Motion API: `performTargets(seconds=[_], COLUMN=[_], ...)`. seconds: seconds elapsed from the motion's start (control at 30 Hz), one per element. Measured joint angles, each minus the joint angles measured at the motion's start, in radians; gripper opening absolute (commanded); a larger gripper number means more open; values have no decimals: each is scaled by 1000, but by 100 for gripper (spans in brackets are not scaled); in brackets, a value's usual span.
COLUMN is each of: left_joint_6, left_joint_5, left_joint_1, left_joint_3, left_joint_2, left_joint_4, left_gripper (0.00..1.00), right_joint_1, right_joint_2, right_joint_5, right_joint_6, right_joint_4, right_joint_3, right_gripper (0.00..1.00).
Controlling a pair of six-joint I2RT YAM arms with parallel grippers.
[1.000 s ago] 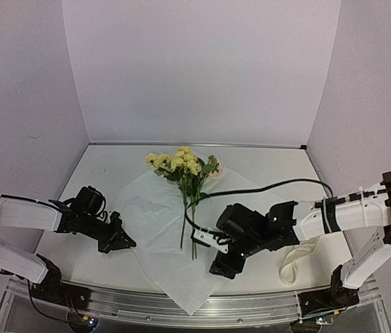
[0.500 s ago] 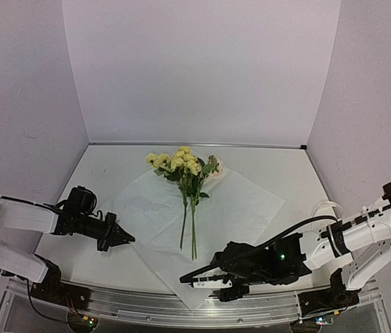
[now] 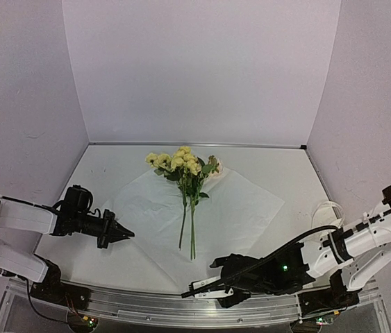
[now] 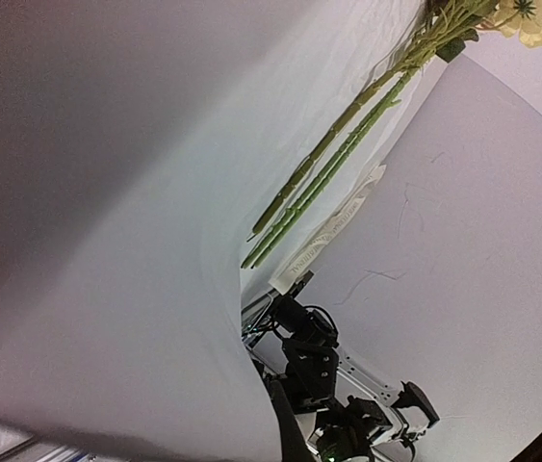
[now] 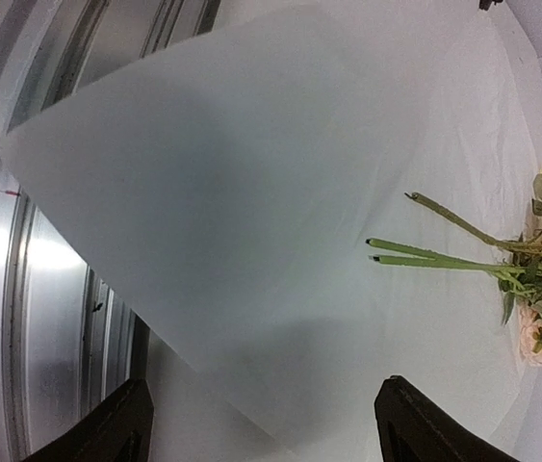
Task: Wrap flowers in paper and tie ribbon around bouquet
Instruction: Pick up the bottom corner of the flattened wrapping paper from the center of the board.
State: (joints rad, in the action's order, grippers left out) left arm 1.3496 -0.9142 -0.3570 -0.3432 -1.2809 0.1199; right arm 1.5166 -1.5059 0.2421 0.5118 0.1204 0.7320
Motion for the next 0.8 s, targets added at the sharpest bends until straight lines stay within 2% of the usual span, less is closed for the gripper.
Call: performTargets(seconds=[0.5,0.8], left_joint_6=[39,39], left_joint_5=[-8,-8], left_joint_1=[9,10], left_joint_3=[13,17], left_joint_2=[-5,-5], left_joint_4=[38,42], left_gripper=[0,0], right_joint_1=[116,147], right_joint_2=[4,-72], right_joint_5=[117,151], right_joint_6=[-231,-320], right_joint_4=[-12,-30], right_joint_3=[27,107], right_gripper=[80,79])
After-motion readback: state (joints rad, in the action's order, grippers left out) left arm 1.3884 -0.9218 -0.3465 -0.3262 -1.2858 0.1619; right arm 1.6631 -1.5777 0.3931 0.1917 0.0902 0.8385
